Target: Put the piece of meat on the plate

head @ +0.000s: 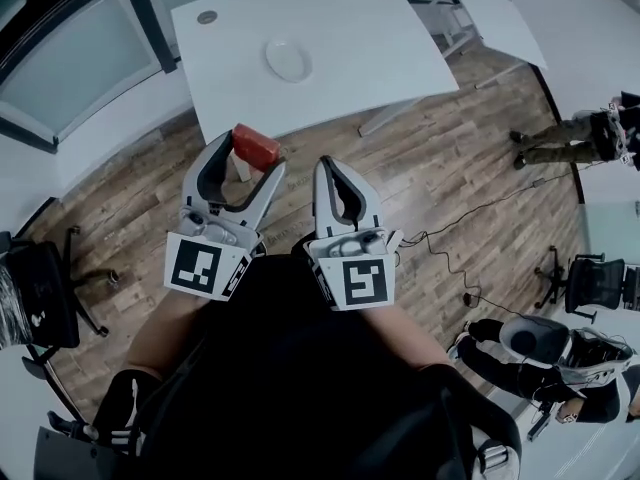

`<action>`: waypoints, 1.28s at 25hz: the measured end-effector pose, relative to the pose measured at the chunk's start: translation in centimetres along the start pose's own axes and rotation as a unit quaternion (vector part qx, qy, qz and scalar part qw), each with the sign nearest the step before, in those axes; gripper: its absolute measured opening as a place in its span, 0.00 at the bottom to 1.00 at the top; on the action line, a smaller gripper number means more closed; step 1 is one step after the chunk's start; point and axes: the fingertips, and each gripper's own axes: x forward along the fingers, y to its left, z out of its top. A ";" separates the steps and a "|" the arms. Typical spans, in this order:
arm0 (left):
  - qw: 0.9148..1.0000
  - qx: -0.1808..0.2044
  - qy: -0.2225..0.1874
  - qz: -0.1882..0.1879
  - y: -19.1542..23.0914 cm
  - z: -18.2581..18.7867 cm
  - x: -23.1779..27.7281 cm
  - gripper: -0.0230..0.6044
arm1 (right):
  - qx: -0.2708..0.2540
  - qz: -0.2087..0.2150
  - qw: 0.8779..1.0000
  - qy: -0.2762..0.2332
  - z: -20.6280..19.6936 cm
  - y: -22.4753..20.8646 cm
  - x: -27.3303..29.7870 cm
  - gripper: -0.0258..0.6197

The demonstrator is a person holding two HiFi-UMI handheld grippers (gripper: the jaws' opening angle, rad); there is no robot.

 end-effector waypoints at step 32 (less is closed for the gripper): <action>0.987 0.043 0.063 0.140 0.9 -4.6 18.6 0.51 | 0.042 0.139 0.989 0.004 -3.2 -17.5 14.4 0.04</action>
